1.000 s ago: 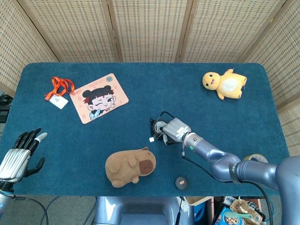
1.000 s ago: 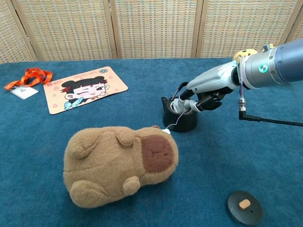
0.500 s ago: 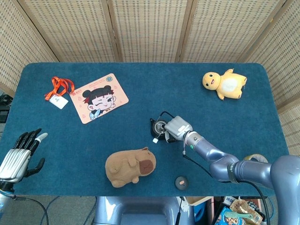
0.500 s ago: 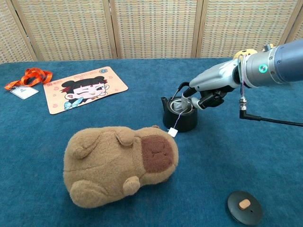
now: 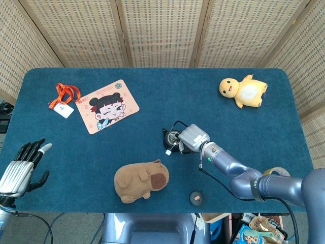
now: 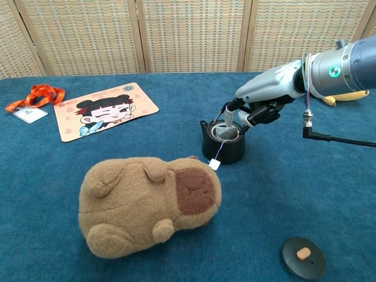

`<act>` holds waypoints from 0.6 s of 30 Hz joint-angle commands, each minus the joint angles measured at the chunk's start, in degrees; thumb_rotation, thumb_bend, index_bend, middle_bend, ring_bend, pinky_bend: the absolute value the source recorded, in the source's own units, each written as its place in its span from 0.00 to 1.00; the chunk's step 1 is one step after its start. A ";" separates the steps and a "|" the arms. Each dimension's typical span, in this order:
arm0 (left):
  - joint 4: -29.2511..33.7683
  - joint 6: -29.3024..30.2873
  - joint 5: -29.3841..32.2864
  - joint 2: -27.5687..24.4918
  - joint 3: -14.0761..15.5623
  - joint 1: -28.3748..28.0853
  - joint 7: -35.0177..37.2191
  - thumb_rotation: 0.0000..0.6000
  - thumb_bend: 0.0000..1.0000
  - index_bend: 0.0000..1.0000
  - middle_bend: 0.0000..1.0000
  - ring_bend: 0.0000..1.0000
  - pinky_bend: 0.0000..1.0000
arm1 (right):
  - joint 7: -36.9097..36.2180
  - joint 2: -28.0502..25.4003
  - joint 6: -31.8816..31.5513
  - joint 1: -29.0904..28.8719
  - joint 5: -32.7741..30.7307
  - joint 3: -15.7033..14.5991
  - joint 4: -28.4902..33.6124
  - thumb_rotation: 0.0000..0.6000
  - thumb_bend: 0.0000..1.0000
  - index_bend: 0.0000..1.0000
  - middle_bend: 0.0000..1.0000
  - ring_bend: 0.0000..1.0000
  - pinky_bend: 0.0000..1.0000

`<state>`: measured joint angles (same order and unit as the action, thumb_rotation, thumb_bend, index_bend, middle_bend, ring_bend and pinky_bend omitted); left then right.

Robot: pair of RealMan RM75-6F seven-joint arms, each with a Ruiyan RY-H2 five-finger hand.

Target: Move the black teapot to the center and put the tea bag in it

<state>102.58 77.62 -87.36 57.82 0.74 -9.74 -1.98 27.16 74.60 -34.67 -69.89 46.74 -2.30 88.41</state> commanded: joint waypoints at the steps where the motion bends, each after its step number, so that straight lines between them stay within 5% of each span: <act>1: -0.10 -0.10 0.07 0.07 0.05 0.02 0.10 1.00 0.48 0.10 0.00 0.00 0.00 | 0.09 0.50 0.25 -0.23 -0.38 -0.09 -0.60 0.18 0.93 0.24 0.96 0.99 1.00; 18: -0.86 -0.47 0.48 0.29 0.14 0.08 0.48 1.00 0.47 0.10 0.00 0.00 0.00 | 0.66 4.30 2.11 -1.66 -3.09 -1.35 -6.05 0.18 0.93 0.24 0.96 0.99 1.00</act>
<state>101.74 77.13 -86.88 58.11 0.90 -9.66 -1.49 27.75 78.80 -32.59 -71.50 43.72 -3.56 82.44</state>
